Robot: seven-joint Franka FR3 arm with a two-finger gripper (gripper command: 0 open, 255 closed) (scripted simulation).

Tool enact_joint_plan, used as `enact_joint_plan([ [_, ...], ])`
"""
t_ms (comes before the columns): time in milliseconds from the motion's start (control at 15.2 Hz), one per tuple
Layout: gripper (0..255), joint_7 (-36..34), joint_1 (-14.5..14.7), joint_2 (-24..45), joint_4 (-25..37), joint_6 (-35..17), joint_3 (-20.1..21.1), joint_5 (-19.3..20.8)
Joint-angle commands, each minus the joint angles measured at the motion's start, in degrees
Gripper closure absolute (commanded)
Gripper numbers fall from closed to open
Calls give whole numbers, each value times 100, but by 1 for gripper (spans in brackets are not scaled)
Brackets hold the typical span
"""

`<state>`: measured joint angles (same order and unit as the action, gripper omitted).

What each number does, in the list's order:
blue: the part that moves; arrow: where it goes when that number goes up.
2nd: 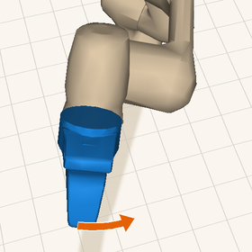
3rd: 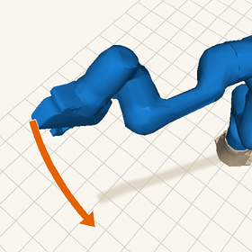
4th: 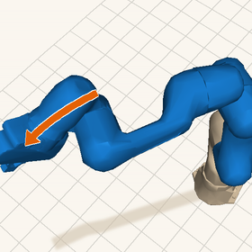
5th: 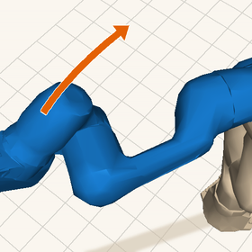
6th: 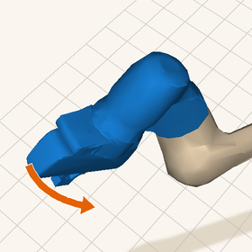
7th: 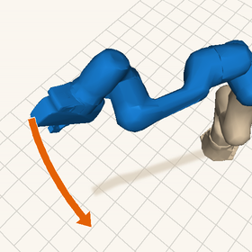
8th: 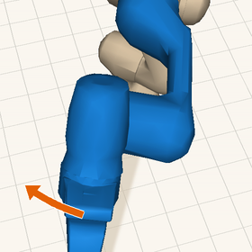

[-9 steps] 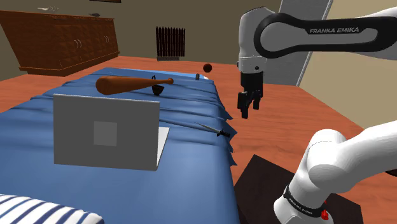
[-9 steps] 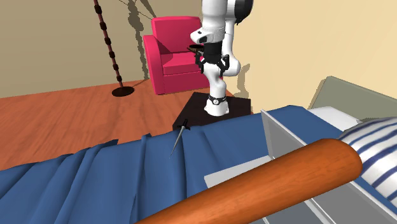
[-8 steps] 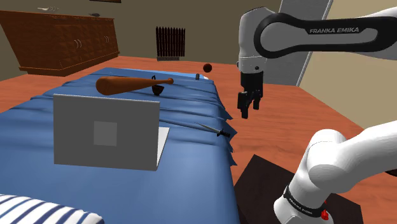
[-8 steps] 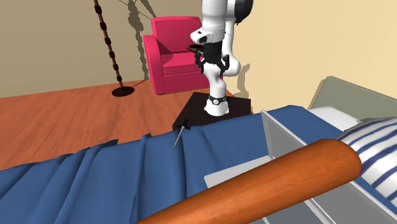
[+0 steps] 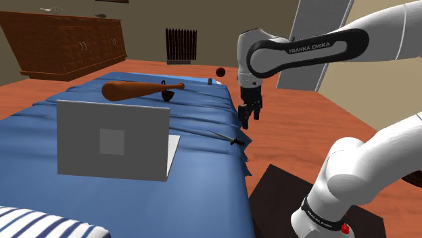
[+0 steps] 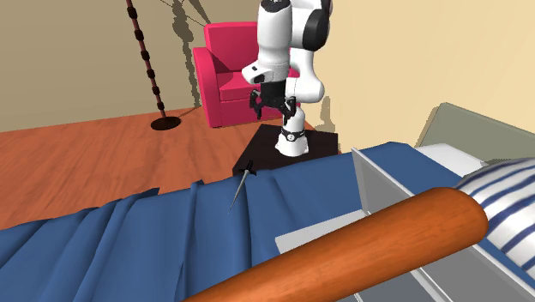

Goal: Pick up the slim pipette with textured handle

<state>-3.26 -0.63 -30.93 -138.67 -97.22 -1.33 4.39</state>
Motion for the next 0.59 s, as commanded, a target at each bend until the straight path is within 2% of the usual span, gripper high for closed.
enact_joint_plan([
  [0, 0, 111, -30, 417, 39, -412, -70, 92],
  [528, 0, 480, -123, 2079, 629, -1600, -267, 340],
])
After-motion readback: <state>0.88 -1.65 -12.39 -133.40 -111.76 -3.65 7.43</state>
